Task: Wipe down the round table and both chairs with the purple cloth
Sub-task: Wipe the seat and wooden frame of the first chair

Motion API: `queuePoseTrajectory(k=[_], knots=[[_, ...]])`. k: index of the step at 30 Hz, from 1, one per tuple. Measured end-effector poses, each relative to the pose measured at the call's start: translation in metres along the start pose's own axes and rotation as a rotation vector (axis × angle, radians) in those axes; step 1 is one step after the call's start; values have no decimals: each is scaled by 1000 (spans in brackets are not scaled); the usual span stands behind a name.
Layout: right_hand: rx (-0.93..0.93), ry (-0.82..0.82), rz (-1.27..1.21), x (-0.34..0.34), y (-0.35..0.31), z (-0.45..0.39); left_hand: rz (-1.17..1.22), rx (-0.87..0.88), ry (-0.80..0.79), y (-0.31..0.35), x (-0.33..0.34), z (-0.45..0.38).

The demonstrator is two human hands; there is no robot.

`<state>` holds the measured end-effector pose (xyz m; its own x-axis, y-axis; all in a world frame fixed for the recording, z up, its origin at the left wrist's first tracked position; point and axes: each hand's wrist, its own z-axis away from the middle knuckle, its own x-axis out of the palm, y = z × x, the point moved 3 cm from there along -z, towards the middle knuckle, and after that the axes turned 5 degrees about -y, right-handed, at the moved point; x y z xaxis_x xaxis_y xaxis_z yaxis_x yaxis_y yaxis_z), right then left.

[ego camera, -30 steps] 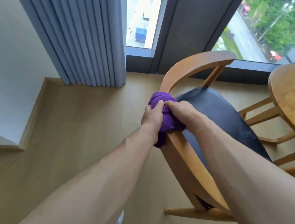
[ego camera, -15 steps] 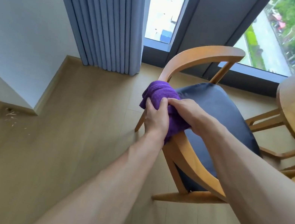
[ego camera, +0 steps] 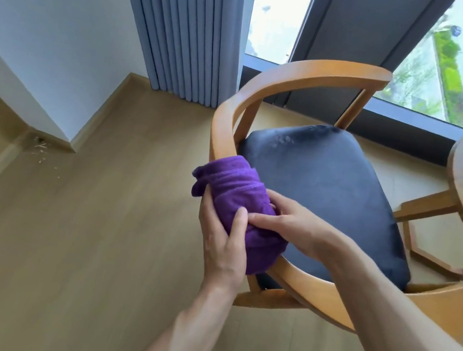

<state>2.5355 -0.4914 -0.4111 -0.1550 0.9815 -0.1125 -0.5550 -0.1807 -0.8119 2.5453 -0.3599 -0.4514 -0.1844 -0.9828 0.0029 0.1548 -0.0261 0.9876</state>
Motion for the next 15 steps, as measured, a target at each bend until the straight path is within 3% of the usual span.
queuePoseTrajectory(k=[3,6,11,15], knots=[[-15,53,74,-4,-22,-15,28,-13,25,6,1,-15],[3,160,-22,0,-49,-42,38,8,25,19,-2,-44],[10,342,58,-7,-83,-93,-7,-127,0,41,-8,-102],[-22,394,56,-10,-88,-112,-51,-149,13,51,-11,-124]])
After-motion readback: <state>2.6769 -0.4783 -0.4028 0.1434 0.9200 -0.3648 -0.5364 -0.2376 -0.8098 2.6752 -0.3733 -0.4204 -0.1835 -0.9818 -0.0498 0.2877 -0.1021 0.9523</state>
